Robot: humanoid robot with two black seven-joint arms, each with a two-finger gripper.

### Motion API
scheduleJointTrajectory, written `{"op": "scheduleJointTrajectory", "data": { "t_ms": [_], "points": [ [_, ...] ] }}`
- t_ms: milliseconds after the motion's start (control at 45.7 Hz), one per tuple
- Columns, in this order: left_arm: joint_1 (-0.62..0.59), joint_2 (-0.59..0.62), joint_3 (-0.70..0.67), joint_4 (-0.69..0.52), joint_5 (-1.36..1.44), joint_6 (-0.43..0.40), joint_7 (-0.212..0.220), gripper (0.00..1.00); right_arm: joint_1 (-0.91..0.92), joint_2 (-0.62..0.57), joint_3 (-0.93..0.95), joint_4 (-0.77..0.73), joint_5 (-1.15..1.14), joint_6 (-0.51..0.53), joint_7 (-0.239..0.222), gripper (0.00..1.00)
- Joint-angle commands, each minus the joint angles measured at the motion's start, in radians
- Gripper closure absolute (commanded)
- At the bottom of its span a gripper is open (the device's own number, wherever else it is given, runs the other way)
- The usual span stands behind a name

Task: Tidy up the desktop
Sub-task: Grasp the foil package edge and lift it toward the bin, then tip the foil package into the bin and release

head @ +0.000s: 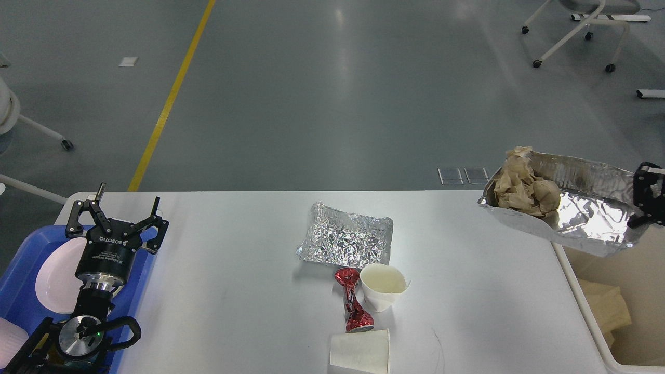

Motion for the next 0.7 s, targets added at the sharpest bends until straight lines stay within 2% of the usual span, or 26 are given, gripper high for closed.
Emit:
{"op": "scheduleJointTrajectory", "data": {
  "t_ms": [0, 110, 307, 460, 679],
  "points": [
    [0.000, 0.000, -0.001, 0.000, 0.000, 0.000, -0.001, 0.04, -0.139, -0.081, 0.027, -0.130, 0.003, -0.042, 0.000, 1.00],
    [0.000, 0.000, 0.001, 0.000, 0.000, 0.000, -0.001, 0.04, -0.291, -0.141, 0.092, -0.236, 0.017, -0.124, 0.002, 1.00],
    [0.000, 0.000, 0.001, 0.000, 0.000, 0.000, -0.001, 0.04, -0.625, -0.210, 0.351, -0.412, 0.029, -0.243, 0.002, 1.00],
    [0.000, 0.000, -0.001, 0.000, 0.000, 0.000, -0.001, 0.04, -0.894, -0.184, 0.549, -0.570, 0.026, -0.299, -0.001, 1.00],
    [0.000, 0.000, -0.001, 0.000, 0.000, 0.000, -0.001, 0.04, -1.236, -0.018, 0.714, -0.817, 0.028, -0.483, -0.009, 1.00]
  ]
}}
